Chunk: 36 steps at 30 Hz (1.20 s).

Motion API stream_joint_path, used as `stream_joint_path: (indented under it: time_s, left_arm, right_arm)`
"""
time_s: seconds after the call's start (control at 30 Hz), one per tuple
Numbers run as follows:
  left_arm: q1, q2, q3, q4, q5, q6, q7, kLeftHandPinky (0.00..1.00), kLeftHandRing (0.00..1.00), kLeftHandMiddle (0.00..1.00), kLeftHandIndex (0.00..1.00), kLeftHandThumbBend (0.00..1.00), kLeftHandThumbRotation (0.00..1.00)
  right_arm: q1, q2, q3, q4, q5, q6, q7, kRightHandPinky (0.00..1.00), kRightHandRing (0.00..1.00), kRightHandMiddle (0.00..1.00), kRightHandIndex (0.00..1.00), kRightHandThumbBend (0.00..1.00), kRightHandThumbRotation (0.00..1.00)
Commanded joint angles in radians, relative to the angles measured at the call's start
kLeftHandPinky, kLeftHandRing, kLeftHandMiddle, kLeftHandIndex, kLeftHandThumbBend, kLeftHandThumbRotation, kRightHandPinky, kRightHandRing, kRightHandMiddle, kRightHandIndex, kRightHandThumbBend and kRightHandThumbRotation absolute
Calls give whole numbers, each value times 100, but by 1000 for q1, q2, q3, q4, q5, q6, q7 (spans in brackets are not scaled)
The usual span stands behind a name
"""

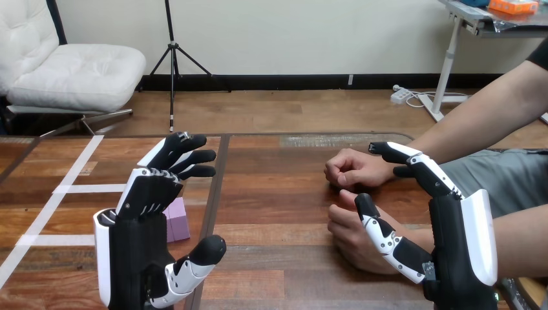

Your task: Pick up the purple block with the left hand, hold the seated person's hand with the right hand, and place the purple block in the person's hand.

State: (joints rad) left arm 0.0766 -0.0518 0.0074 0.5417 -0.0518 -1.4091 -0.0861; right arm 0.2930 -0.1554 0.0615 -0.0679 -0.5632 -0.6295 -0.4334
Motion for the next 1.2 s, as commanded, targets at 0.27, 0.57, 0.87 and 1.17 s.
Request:
stream_joint_path:
  time_s: [0.27, 0.57, 0.87, 1.17]
  left_arm:
    - [-45, 1, -9, -10, -4, 7, -1, 60, 70, 76, 77, 80, 57]
    - [-45, 1, -13, -11, -8, 9, -2, 60, 69, 76, 78, 80, 57]
    - [-46, 4, -13, -6, -9, 9, -6, 60, 70, 76, 78, 80, 57]
    - [-45, 8, -28, -2, -28, 16, -10, 60, 70, 76, 77, 80, 57]
  right_arm:
    - [-63, 4, -10, -17, 7, 1, 3, 68, 75, 76, 72, 38, 9]
    - [-63, 5, -11, -16, 6, -1, 4, 68, 75, 76, 72, 38, 8]
    - [-61, 6, -11, -16, 8, 0, 5, 67, 75, 76, 72, 39, 7]
    - [-61, 8, -10, -15, 8, -1, 5, 67, 75, 77, 72, 38, 7]
